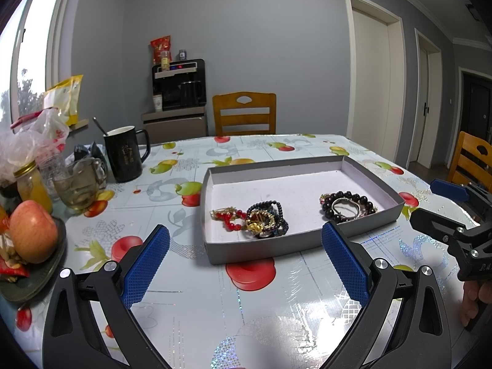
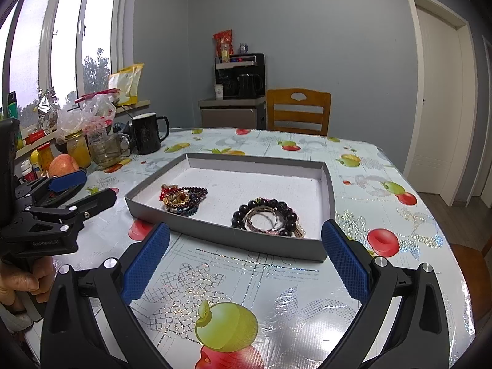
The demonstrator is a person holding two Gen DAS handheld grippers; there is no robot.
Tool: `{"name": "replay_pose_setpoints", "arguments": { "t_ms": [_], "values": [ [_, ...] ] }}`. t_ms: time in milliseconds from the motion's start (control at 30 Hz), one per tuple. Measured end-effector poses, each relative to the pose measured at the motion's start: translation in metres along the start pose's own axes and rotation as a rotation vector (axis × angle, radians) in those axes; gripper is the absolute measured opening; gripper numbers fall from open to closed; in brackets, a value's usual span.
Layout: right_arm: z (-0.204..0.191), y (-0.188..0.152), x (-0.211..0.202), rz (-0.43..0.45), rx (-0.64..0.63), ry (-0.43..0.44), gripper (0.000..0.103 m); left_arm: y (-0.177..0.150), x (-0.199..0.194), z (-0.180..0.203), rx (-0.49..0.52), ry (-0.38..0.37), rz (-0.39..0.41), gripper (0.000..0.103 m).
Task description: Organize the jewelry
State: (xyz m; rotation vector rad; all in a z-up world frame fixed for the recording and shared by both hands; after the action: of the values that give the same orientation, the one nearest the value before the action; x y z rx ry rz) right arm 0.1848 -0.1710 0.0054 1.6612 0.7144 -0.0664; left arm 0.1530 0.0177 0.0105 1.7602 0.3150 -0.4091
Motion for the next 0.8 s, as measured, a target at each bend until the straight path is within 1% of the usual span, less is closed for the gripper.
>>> {"name": "replay_pose_setpoints", "arguments": {
  "t_ms": [133, 800],
  "values": [
    [-0.0018, -0.0011, 0.0033, -0.011, -0.009, -0.006, 0.098, -0.0002, -0.0001, 0.0000, -0.001, 0.000, 0.000, 0.098],
    [-0.0006, -0.0009, 0.0031, -0.011, -0.002, -0.005, 0.098, 0.0009, -0.0014, -0.0009, 0.001, 0.002, 0.004, 0.098]
  ]
}}
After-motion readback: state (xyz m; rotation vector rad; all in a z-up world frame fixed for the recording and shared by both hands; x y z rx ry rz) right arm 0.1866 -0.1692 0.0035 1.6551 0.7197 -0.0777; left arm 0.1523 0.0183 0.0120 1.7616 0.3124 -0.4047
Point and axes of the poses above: each gripper's, at about its wrist camera, not at the fingertips, and x roughly the way its jaws point, z to its right, y to its top, the point moved 3 cm from there along x, roughly the way its jaws point, and after that the axes turned 11 degrees about x, right-handed, at the moved point
